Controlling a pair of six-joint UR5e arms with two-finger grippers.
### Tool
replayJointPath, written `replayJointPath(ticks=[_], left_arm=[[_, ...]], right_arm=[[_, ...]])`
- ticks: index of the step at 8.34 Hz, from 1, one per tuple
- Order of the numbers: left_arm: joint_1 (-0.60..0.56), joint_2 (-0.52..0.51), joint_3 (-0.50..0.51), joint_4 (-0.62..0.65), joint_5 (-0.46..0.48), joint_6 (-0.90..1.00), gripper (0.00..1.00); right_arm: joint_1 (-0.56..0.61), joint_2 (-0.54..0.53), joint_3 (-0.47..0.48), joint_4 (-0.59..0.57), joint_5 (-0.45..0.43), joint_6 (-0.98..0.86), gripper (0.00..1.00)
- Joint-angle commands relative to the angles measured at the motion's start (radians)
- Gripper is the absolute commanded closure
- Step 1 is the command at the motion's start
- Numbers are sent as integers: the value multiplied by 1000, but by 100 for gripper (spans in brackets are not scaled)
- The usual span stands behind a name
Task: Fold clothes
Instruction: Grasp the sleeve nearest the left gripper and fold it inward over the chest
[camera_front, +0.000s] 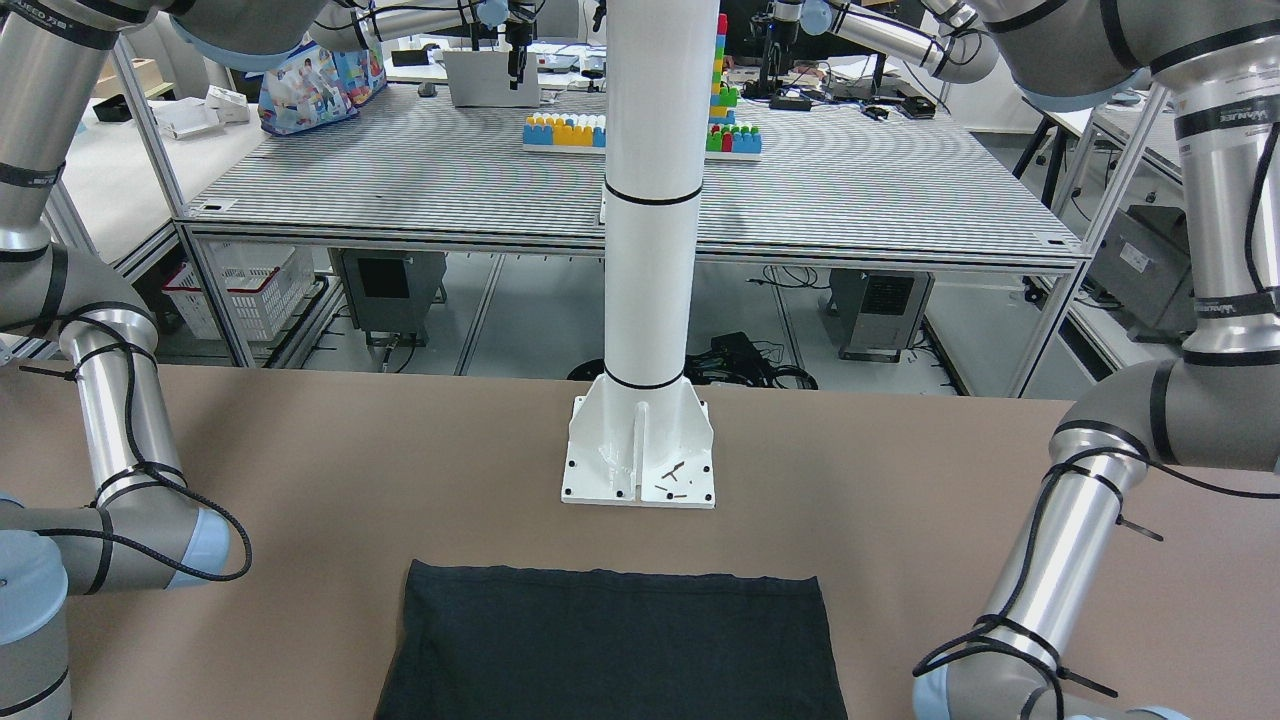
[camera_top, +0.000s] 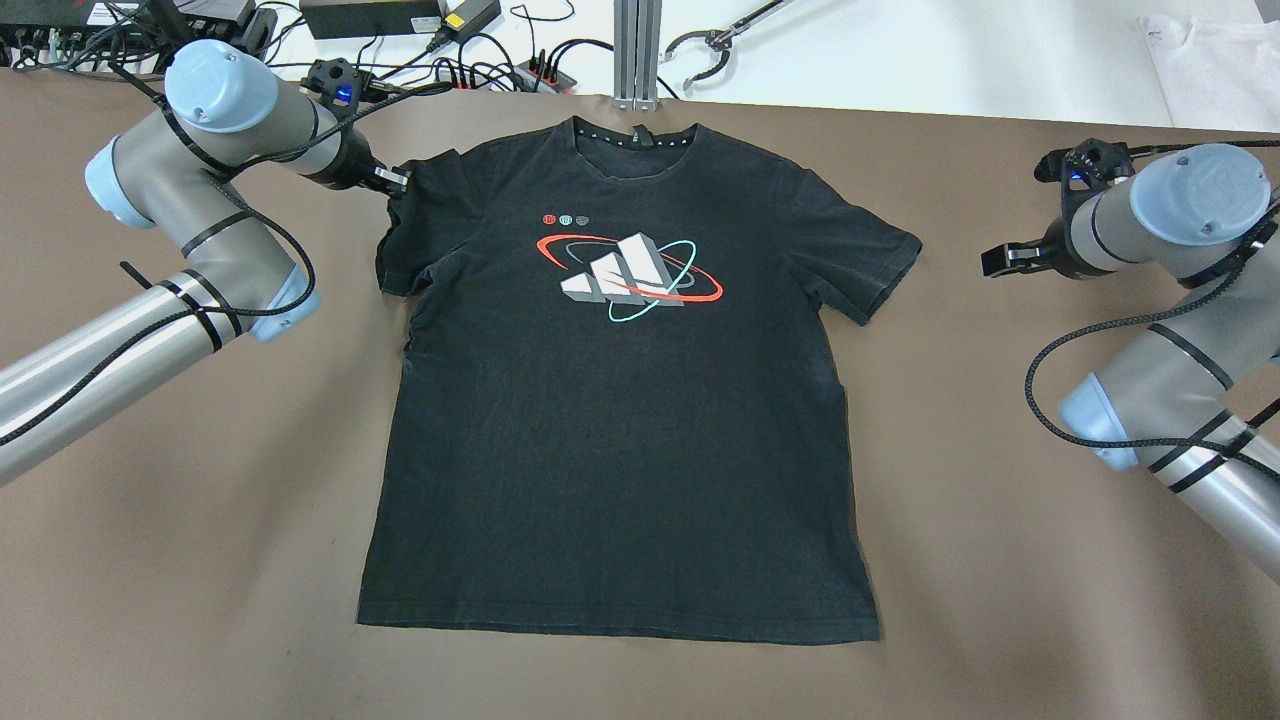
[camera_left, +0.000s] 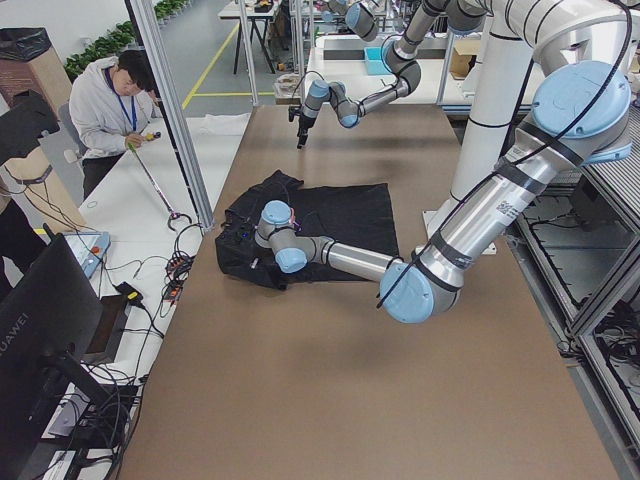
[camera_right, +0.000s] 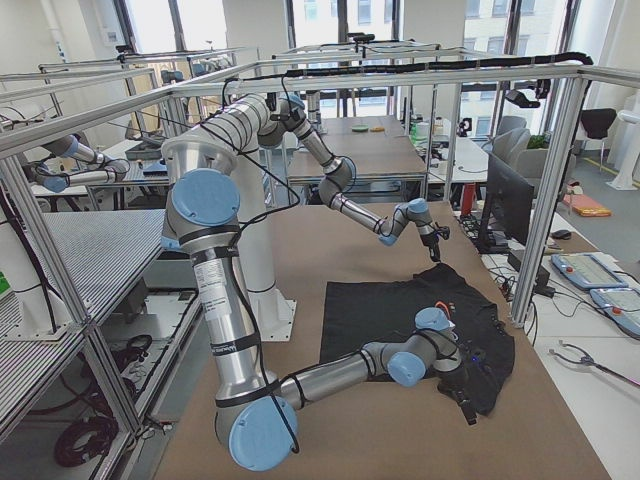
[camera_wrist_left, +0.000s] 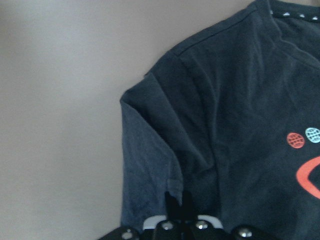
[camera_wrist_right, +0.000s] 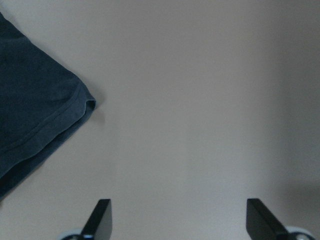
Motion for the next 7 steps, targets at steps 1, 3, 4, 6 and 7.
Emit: replayJointPath(ticks=[1, 3, 4, 6, 7], left_arm=[[73, -86, -11, 93, 87, -120, 100], [120, -156, -6, 179, 130, -182, 100], [137, -179, 1, 192, 149, -202, 100], [170, -201, 4, 207, 172, -260, 100], [193, -204, 4, 209, 221, -268, 100]], right_arm=[[0, 1, 0, 0, 0, 1, 5], [0, 1, 1, 0, 2, 1, 5], [0, 0, 1, 0, 2, 1, 5], [-2, 1, 1, 0, 2, 1, 5], [-2, 0, 1, 0, 0, 1, 5]])
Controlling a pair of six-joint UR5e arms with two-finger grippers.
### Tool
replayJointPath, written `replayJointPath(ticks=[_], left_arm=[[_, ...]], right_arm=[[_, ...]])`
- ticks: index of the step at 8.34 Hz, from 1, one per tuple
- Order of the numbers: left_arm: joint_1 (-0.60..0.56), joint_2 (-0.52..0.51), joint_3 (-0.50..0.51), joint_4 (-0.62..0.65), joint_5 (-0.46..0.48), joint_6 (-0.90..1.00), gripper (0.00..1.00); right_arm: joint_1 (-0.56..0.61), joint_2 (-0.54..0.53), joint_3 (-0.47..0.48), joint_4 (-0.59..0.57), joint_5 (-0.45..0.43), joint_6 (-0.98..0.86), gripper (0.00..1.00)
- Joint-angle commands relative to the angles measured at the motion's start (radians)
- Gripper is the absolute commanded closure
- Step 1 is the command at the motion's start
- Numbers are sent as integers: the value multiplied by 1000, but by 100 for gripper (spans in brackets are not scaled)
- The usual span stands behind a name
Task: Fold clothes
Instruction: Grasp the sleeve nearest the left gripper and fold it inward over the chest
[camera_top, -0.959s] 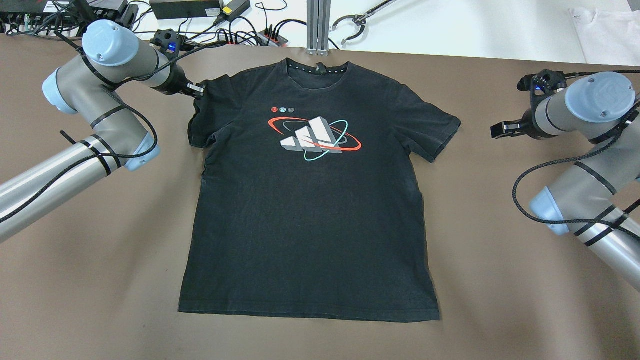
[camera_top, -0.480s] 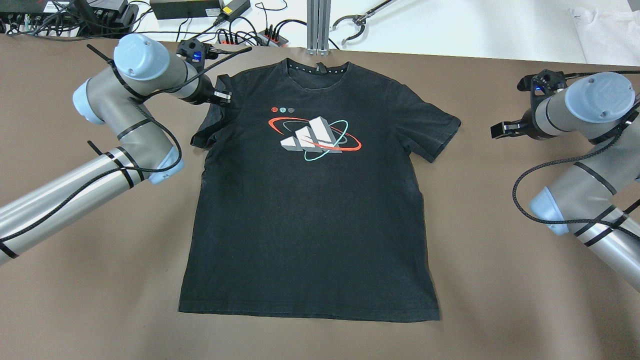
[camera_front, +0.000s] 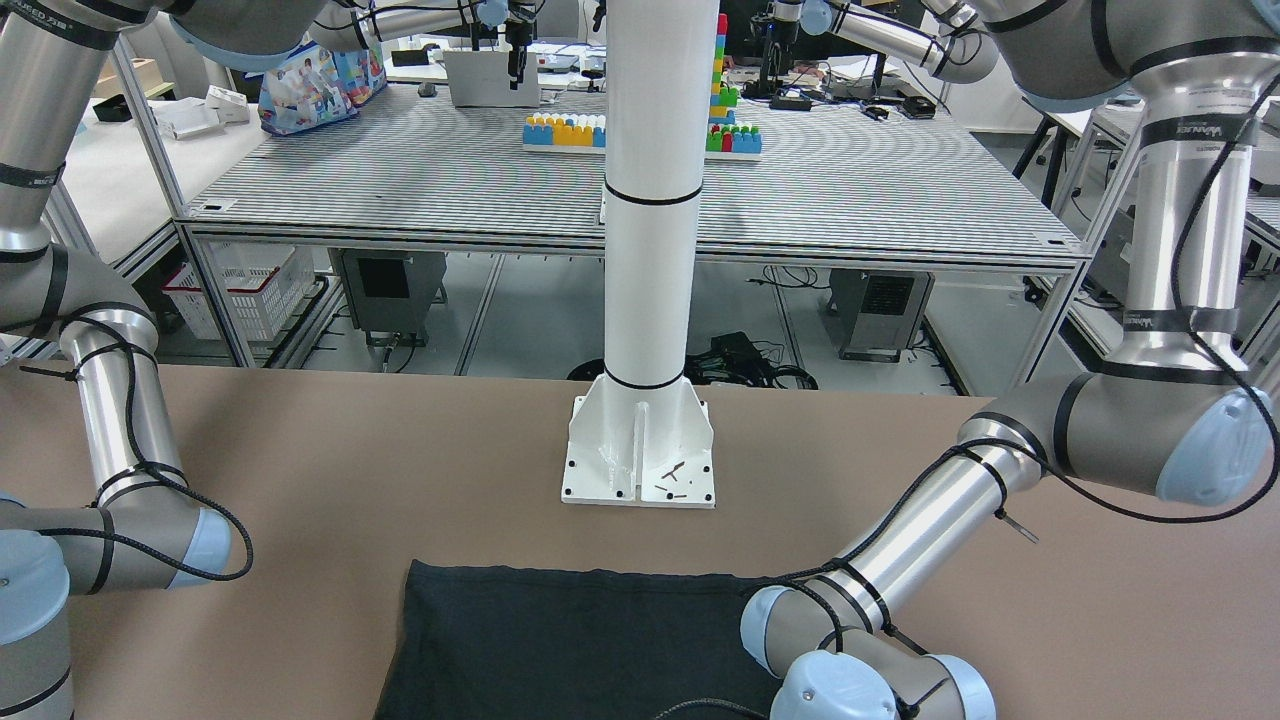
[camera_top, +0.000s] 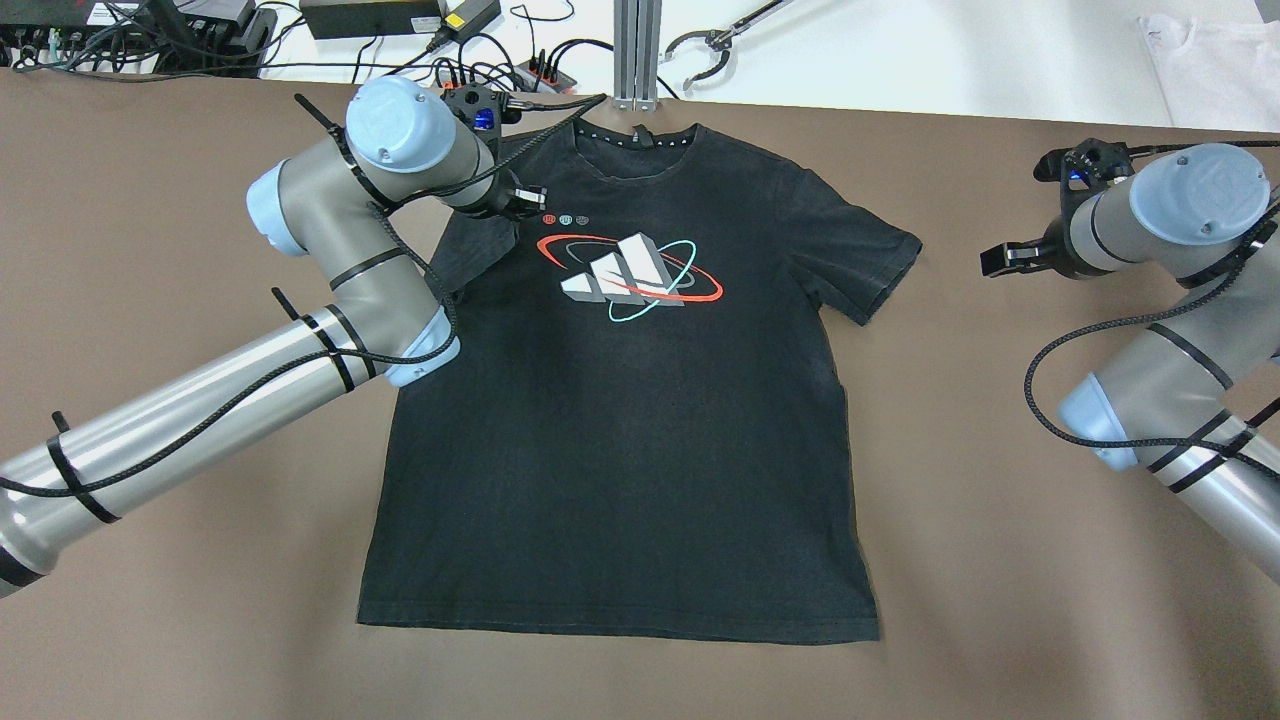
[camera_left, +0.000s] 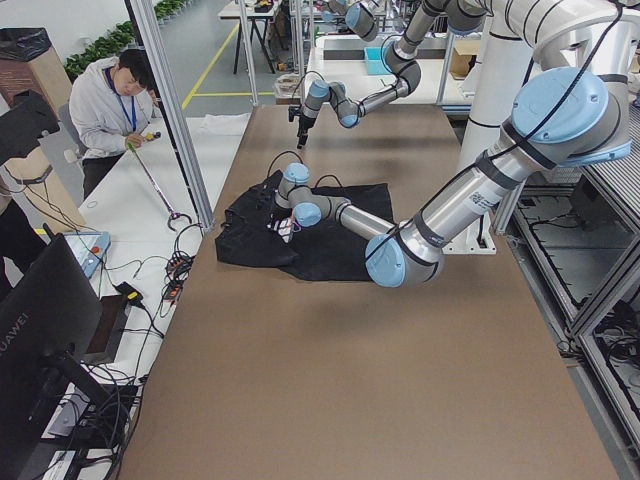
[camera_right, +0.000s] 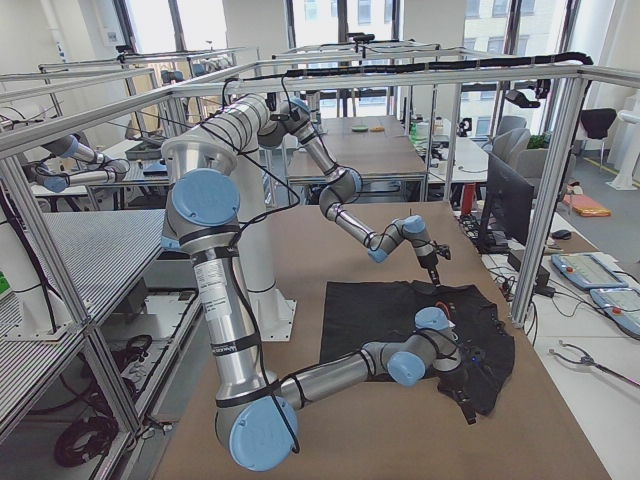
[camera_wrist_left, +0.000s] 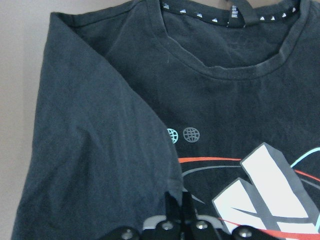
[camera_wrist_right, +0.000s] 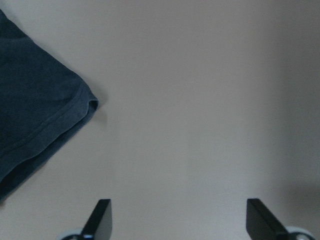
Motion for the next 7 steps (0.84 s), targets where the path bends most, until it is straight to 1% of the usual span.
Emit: replayJointPath(ticks=[1, 2, 3, 4, 6, 7], left_arm=[[43, -10, 2, 8, 73, -27, 100], [41, -7, 2, 7, 72, -13, 100], [37, -7, 0, 5, 71, -9, 34], [38, -7, -9, -4, 71, -30, 0], [34, -15, -21, -4, 59, -33, 0], [35, -13, -21, -4, 61, -35, 0]], right_arm=[[-5, 0, -1, 0, -1, 0, 5], [-7, 0, -1, 0, -1, -2, 5], [-8, 0, -1, 0, -1, 0, 5], [-11, 2, -1, 0, -1, -2, 5], [-14, 9, -12, 0, -1, -2, 5], [-34, 14, -43, 55, -5, -2, 5]])
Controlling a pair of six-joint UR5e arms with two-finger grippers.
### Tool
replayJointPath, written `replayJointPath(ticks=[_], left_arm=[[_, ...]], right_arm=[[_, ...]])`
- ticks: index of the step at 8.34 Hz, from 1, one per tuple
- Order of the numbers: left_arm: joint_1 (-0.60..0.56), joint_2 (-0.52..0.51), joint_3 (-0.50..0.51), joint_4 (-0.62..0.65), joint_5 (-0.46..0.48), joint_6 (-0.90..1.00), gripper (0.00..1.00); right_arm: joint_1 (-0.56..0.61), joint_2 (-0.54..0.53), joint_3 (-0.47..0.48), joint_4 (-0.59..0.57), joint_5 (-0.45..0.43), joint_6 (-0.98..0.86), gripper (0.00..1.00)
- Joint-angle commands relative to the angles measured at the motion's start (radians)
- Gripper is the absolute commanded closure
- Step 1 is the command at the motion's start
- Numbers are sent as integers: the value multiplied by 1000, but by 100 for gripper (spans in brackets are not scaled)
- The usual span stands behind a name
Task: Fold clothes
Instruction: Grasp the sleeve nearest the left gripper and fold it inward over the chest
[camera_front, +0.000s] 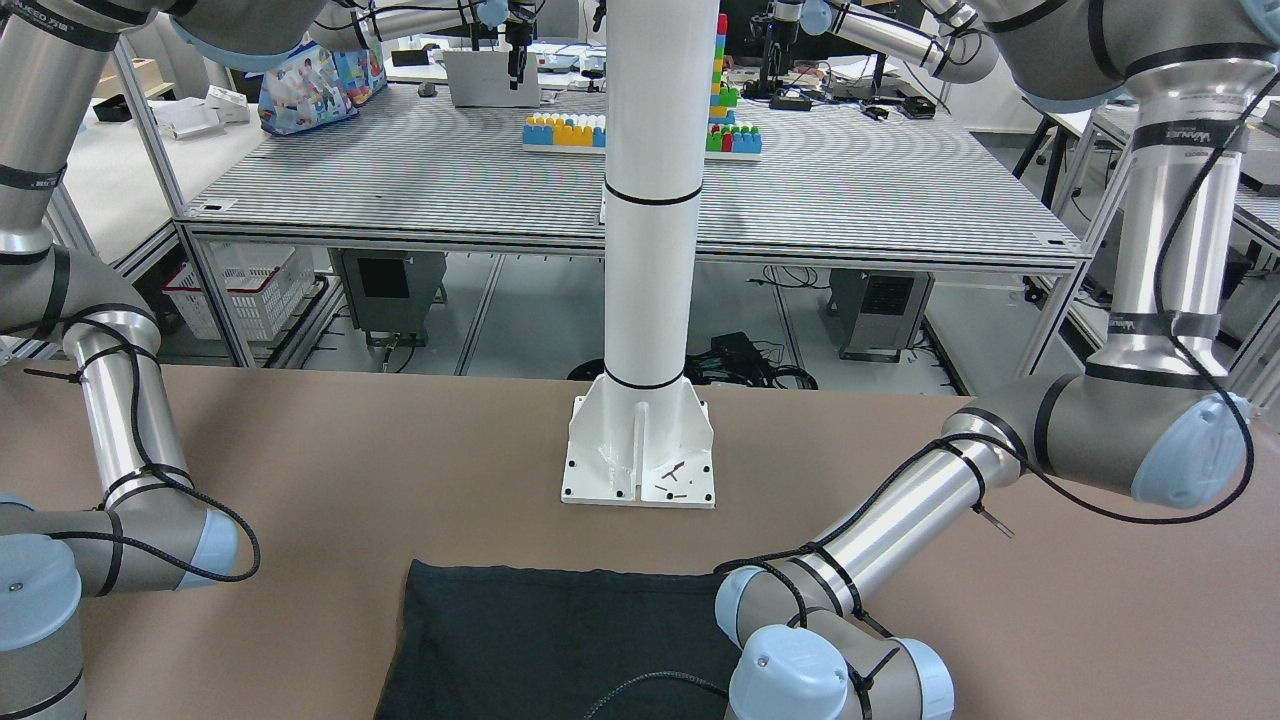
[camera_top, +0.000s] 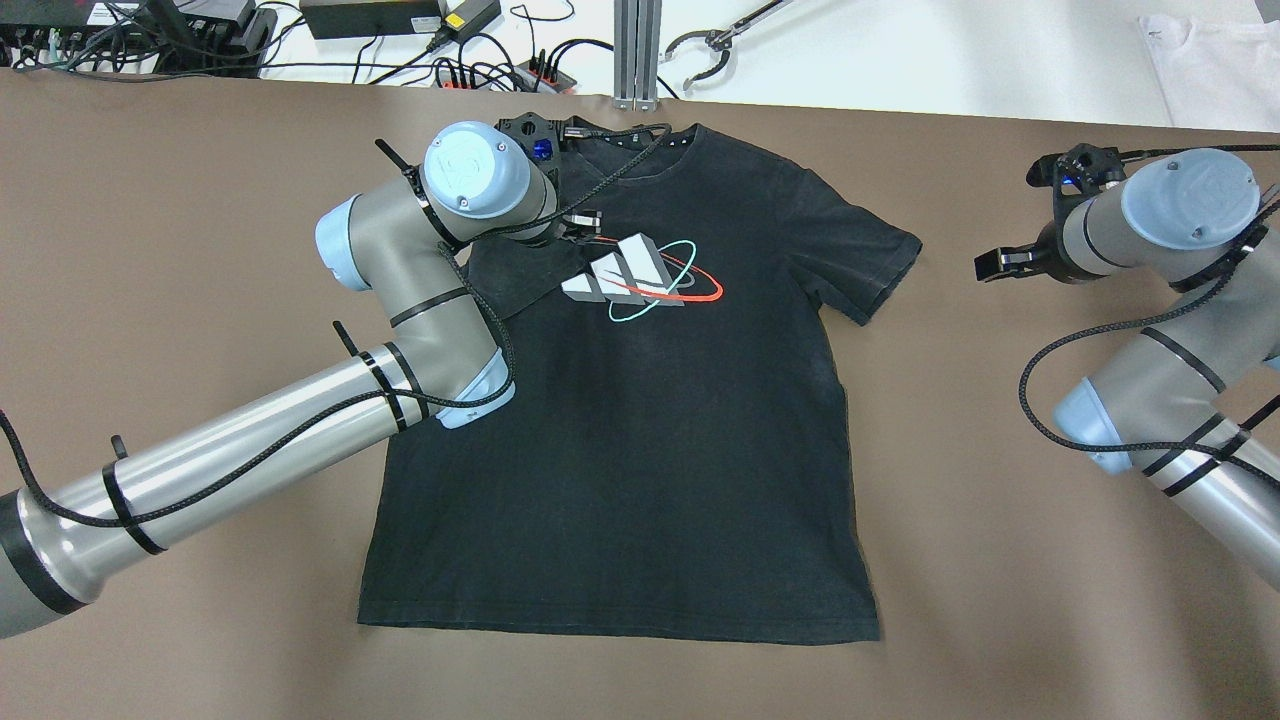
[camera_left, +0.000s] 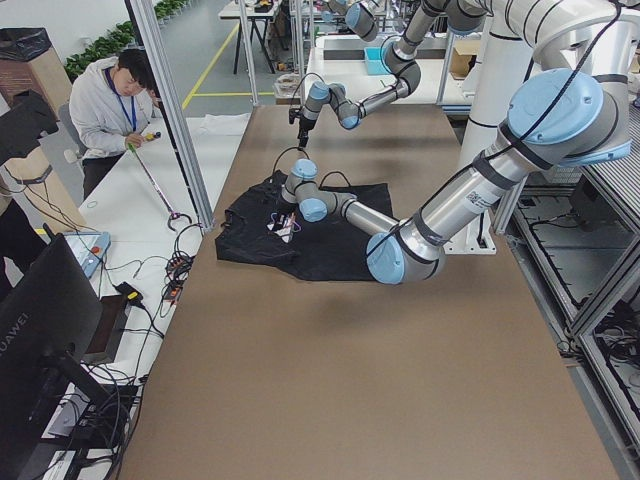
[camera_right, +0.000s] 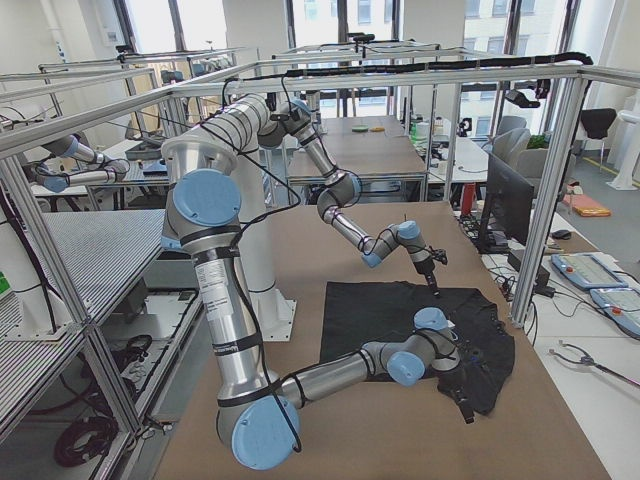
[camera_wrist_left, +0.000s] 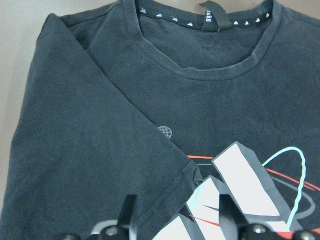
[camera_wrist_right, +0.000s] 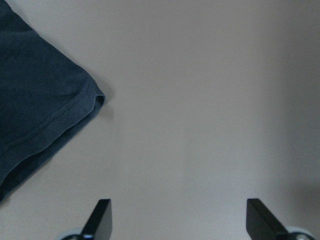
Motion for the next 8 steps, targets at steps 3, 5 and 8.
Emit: replayJointPath(ticks=[3, 5, 8], left_arm=[[6, 9, -5, -4, 9, -17, 0], [8, 11, -5, -4, 9, -17, 0], [8, 12, -5, -4, 9, -14, 0]], right_arm=[[-23, 193, -355, 283, -1, 92, 5], [-30, 235, -398, 305, 3, 185, 6], [-48, 295, -553, 432, 8, 154, 8]])
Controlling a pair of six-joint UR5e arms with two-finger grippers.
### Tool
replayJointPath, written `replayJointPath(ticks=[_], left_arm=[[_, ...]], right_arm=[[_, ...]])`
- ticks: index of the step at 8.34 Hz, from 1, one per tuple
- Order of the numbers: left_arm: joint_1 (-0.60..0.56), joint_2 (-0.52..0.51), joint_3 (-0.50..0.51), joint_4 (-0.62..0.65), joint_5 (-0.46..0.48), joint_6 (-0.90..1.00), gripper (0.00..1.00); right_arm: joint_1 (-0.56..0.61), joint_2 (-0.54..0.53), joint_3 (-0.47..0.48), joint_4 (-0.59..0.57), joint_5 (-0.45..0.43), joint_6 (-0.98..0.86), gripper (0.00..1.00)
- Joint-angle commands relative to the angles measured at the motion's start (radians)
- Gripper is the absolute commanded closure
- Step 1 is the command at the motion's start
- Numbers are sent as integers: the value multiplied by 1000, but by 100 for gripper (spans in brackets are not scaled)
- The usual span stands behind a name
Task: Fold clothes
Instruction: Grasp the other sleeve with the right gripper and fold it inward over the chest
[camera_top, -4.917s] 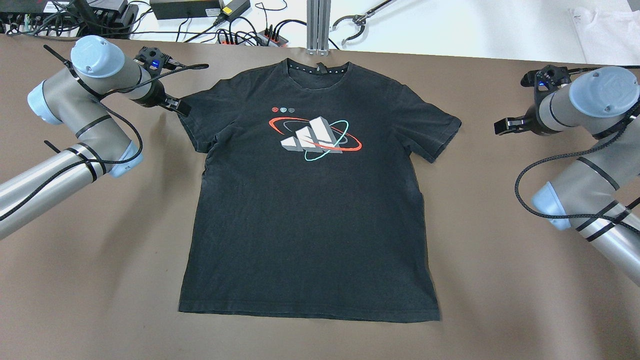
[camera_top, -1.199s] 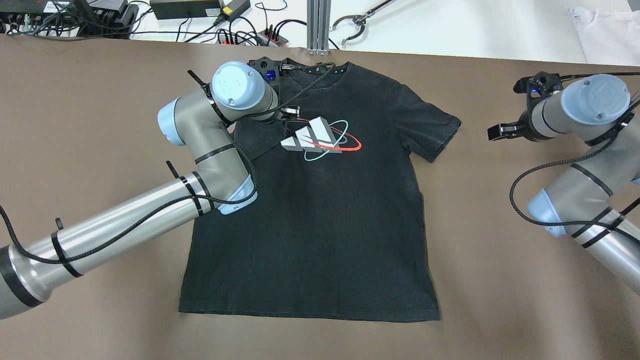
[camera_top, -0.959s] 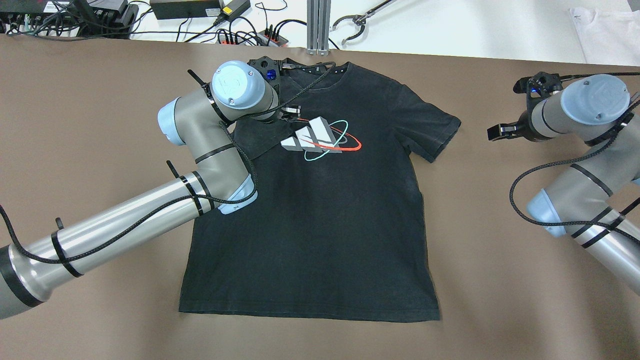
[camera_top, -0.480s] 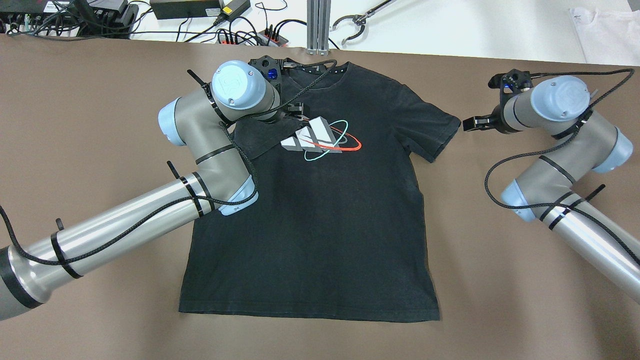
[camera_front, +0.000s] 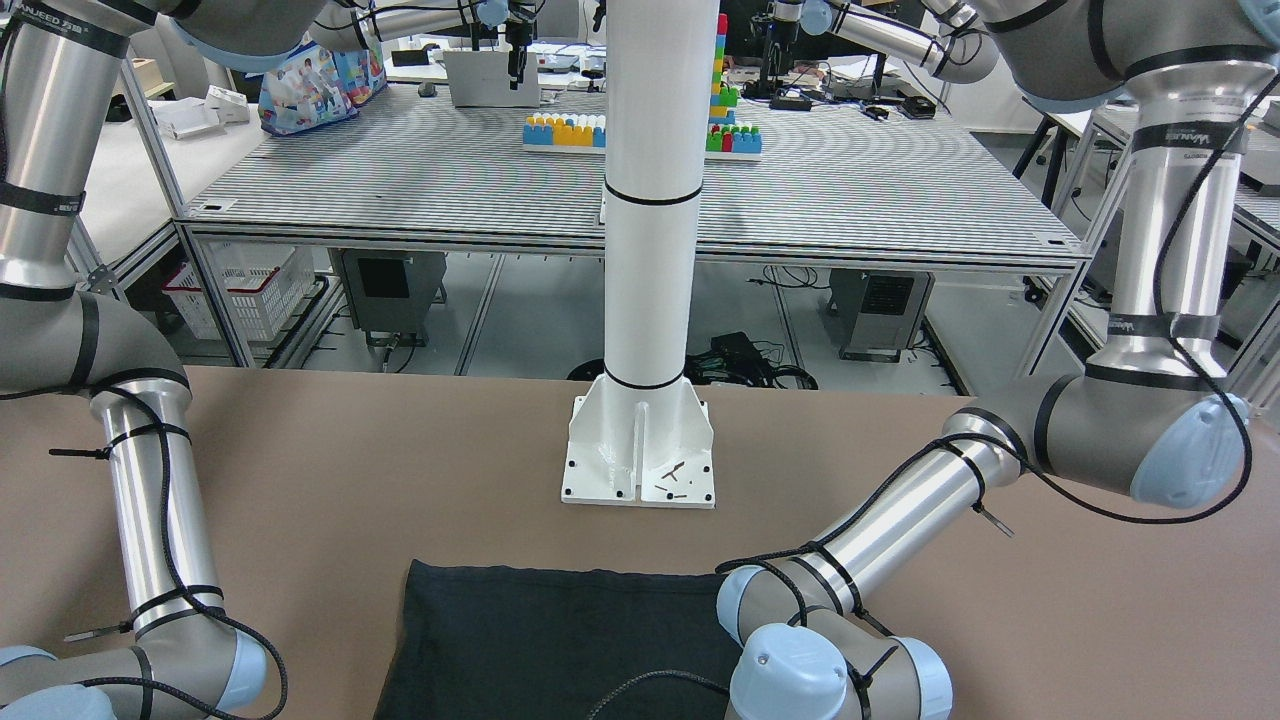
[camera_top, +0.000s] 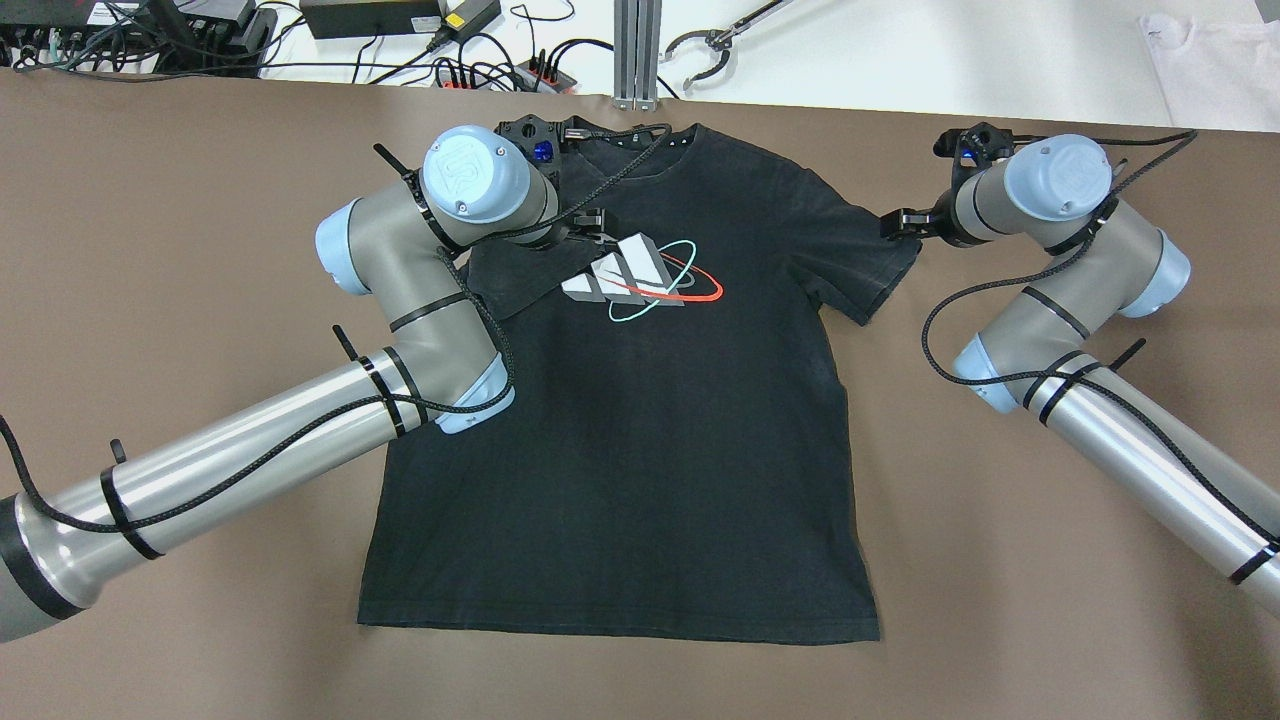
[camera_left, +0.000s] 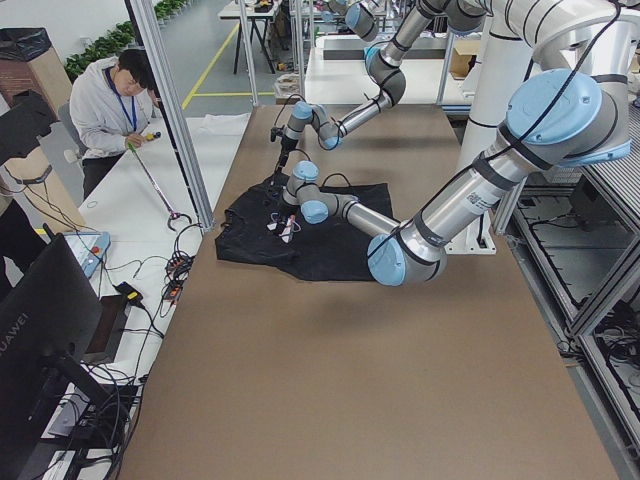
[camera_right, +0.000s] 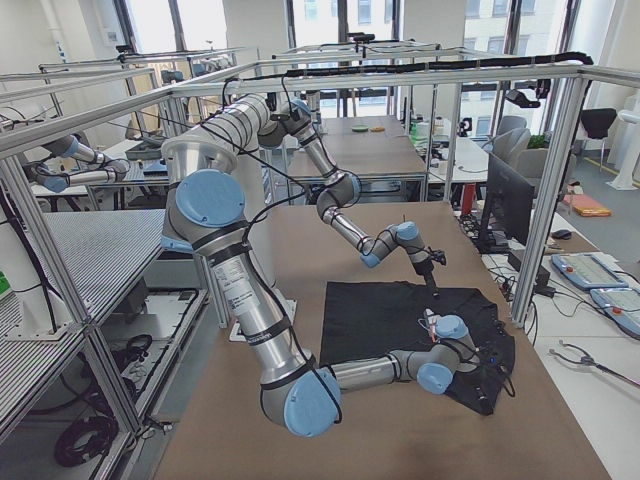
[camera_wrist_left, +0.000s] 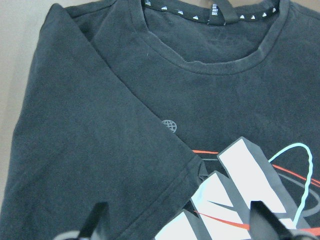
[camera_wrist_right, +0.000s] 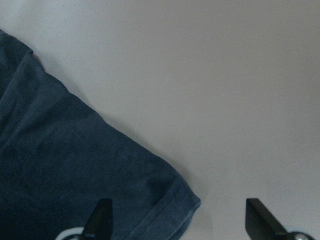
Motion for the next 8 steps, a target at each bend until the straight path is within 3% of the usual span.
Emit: replayJointPath(ticks=[1, 3, 6, 8], left_arm=[[0, 2, 0, 1, 0, 2, 0], [0, 4, 0, 0, 0, 2, 0], [0, 7, 0, -1, 2, 5, 0], [0, 7, 0, -1, 2, 5, 0]], right_arm=[[-5, 22, -82, 74, 2, -81, 10], [-1, 22, -84, 74, 5, -173, 14], [2, 12, -84, 74, 13, -189, 58], [-4, 7, -91, 74, 13, -195, 64]])
